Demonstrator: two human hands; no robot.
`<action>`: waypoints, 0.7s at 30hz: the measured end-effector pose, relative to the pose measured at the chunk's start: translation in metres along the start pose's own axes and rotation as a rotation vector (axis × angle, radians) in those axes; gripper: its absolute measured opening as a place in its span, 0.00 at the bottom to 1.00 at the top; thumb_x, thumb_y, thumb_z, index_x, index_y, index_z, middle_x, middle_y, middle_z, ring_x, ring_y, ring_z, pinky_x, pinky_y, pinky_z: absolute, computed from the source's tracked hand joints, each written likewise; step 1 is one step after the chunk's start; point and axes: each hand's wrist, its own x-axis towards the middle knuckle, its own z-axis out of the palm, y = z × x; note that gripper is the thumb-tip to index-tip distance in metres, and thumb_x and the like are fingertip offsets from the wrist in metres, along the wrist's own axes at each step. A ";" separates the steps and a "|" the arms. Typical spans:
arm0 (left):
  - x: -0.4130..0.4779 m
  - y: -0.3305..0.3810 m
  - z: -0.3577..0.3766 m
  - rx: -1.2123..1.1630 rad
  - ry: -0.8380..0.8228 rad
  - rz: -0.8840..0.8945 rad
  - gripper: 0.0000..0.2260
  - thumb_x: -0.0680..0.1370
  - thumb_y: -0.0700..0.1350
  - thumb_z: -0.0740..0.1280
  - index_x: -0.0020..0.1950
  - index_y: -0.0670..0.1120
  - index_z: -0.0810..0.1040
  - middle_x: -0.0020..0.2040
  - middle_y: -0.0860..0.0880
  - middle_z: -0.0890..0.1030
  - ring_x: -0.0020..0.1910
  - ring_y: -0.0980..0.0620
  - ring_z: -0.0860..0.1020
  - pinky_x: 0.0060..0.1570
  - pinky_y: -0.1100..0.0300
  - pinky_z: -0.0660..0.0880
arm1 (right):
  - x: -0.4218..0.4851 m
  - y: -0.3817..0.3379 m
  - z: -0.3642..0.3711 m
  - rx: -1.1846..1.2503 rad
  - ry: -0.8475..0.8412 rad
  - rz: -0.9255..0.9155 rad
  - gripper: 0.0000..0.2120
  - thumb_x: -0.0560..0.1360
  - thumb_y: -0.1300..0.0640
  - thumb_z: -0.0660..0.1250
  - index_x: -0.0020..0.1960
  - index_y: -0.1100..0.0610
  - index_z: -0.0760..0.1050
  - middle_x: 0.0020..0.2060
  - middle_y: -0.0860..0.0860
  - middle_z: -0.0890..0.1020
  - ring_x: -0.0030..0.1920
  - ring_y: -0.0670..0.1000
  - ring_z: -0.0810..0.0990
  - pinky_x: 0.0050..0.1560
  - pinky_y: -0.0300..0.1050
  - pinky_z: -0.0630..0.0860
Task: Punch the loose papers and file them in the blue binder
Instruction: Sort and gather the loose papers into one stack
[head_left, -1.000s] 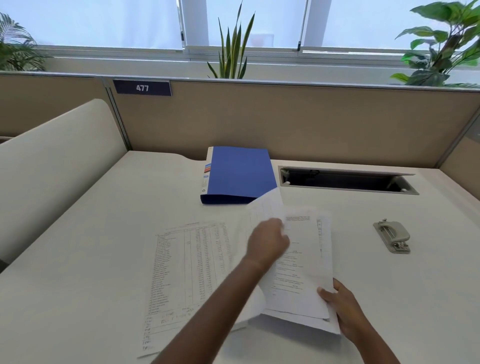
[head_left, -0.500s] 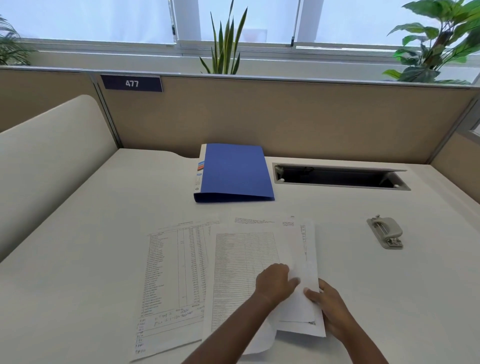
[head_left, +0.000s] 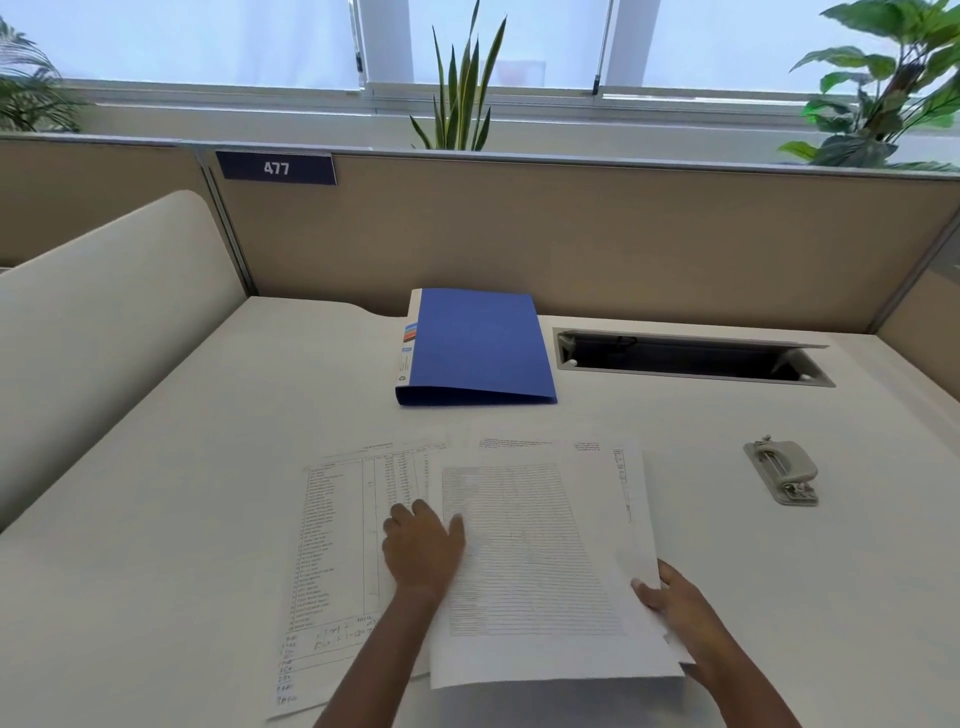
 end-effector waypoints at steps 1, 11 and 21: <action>0.003 -0.001 0.000 -0.169 -0.048 -0.016 0.24 0.78 0.56 0.58 0.65 0.38 0.67 0.63 0.40 0.72 0.63 0.43 0.72 0.59 0.53 0.72 | 0.000 -0.002 0.000 -0.008 -0.022 0.001 0.18 0.77 0.66 0.62 0.66 0.61 0.70 0.58 0.60 0.80 0.55 0.61 0.79 0.58 0.57 0.75; 0.000 0.020 -0.006 -0.874 -0.182 0.160 0.18 0.77 0.39 0.65 0.66 0.41 0.70 0.62 0.43 0.77 0.59 0.45 0.76 0.60 0.53 0.74 | -0.013 -0.029 0.011 0.027 -0.011 -0.039 0.24 0.77 0.38 0.49 0.55 0.54 0.74 0.43 0.52 0.80 0.43 0.52 0.79 0.38 0.43 0.74; 0.003 0.047 -0.055 -1.135 -0.187 0.566 0.14 0.73 0.39 0.69 0.51 0.57 0.74 0.47 0.59 0.80 0.42 0.63 0.82 0.37 0.71 0.79 | -0.012 -0.060 0.005 0.025 0.136 -0.593 0.13 0.75 0.60 0.65 0.57 0.47 0.71 0.47 0.40 0.80 0.45 0.37 0.81 0.41 0.31 0.79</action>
